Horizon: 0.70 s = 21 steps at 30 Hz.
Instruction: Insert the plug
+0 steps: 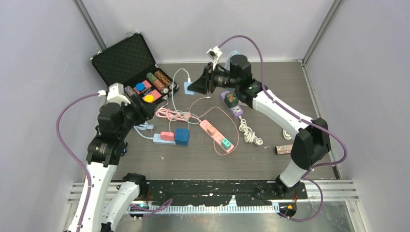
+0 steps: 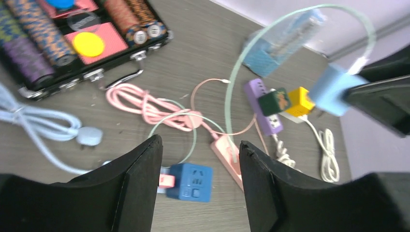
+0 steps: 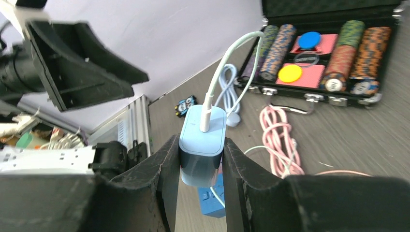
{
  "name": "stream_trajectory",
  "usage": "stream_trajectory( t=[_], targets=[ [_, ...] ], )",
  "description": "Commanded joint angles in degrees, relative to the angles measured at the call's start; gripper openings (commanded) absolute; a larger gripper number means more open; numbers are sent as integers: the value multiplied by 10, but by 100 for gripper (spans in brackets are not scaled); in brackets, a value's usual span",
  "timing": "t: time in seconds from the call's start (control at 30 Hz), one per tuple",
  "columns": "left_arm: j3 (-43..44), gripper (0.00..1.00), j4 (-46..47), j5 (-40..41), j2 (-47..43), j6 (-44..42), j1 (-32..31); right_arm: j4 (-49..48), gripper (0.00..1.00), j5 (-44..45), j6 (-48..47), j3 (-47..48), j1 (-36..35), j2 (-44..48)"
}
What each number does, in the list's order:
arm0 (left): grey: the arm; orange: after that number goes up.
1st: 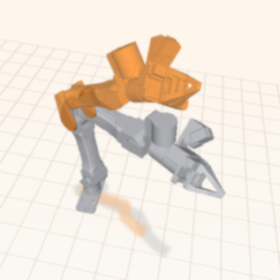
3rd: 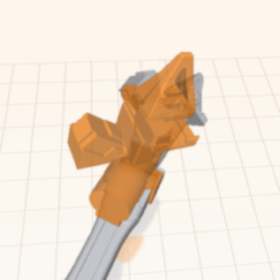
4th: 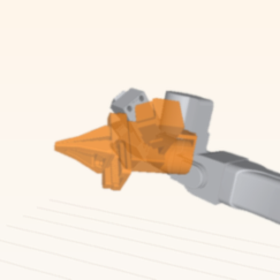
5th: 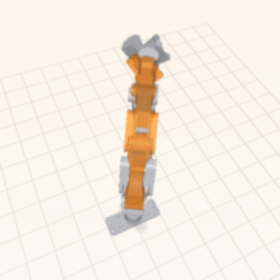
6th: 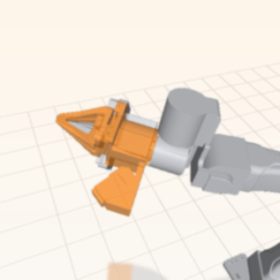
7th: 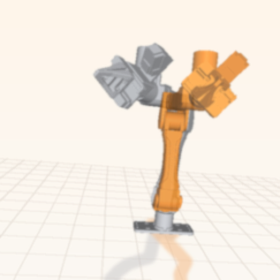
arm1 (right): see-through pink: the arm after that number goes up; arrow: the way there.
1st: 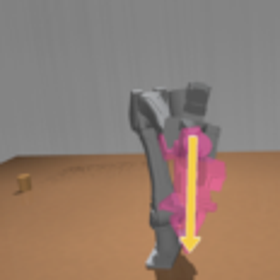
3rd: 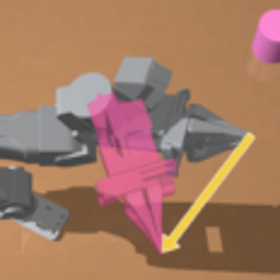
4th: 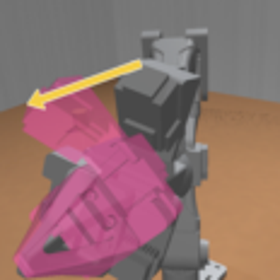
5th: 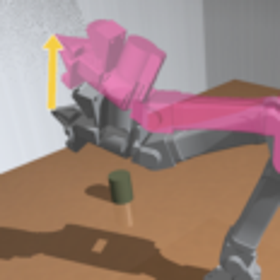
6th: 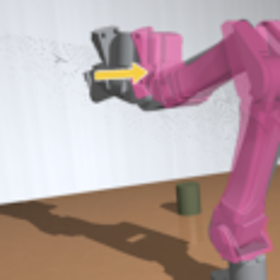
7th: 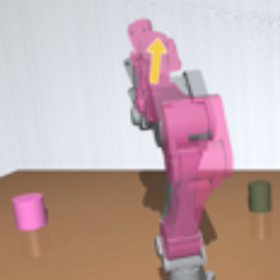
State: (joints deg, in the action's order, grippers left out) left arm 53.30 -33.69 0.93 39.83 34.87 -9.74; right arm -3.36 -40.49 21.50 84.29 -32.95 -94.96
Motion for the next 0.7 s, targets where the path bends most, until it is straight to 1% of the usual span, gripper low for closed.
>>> stream_trajectory(
  t=[0.0,0.1,0.17,0.3,0.37,0.47,0.57,0.67],
  targets=[
    [33,61,47,-140,42,-36,0,-138,6,-41,-3,-39,-32,34],
    [14,61,97,-191,41,-11,0,-186,6,-37,4,-77,-58,37],
    [-15,61,110,-204,32,-6,0,-207,6,-28,-6,-112,-74,38],
    [-97,63,123,-176,-17,-2,-1,-253,6,-1,-25,-175,-103,48],
    [-132,65,113,-151,-42,6,0,-283,6,12,-28,-208,-118,56],
    [-179,67,100,-148,-74,16,0,-313,6,22,-32,-243,-148,65],
    [-220,67,91,-147,-110,24,0,-345,6,31,-29,-287,-171,76],
    [-244,68,62,-105,-149,31,0,-364,6,29,-26,-307,-193,88]
  ],
)
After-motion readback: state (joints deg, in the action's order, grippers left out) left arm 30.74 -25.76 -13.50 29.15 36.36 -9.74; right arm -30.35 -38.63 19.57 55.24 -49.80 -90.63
